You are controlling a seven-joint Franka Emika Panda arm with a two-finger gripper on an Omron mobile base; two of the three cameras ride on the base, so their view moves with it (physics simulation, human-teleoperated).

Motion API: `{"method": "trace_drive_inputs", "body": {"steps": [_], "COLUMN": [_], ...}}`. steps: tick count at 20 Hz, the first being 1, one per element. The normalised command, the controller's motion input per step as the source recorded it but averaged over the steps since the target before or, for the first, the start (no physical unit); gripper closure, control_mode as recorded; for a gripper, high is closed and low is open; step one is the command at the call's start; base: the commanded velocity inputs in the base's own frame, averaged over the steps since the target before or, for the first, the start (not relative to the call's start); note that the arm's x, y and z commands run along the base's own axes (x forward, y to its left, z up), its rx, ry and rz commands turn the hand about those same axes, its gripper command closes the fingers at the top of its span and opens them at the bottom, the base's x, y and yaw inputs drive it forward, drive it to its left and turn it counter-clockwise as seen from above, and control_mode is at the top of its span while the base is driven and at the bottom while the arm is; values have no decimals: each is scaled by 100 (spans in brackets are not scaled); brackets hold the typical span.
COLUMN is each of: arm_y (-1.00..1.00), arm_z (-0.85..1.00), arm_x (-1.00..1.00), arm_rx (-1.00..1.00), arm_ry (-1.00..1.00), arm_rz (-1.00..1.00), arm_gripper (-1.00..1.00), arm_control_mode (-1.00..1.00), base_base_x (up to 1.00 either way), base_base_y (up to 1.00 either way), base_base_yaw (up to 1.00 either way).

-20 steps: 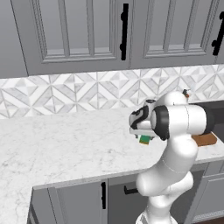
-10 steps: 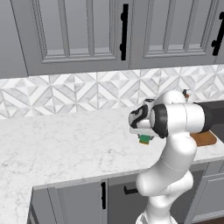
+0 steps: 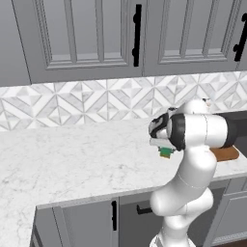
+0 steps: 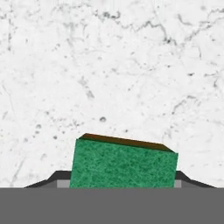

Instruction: Pick up the sponge from the counter and clean the cutting board by briefly scrubbing or pressing down on the cutting board. Once finished, release the sponge.

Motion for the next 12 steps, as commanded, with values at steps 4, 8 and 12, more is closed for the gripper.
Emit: {"method": "trace_drive_inputs", "body": {"steps": [4, 8, 12], "arm_y": [-79, -75, -84], "arm_z": [36, 46, 8], "arm_x": [-7, 0, 0], "arm_rx": [11, 2, 0], "arm_ry": [-3, -1, -1], "arm_rz": [7, 12, 28], "arm_gripper": [100, 100, 100], "arm_control_mode": [-100, -100, -100], "base_base_x": [0, 0, 0], "base_base_y": [0, 0, 0], "base_base_yaw": [0, 0, 0]}}
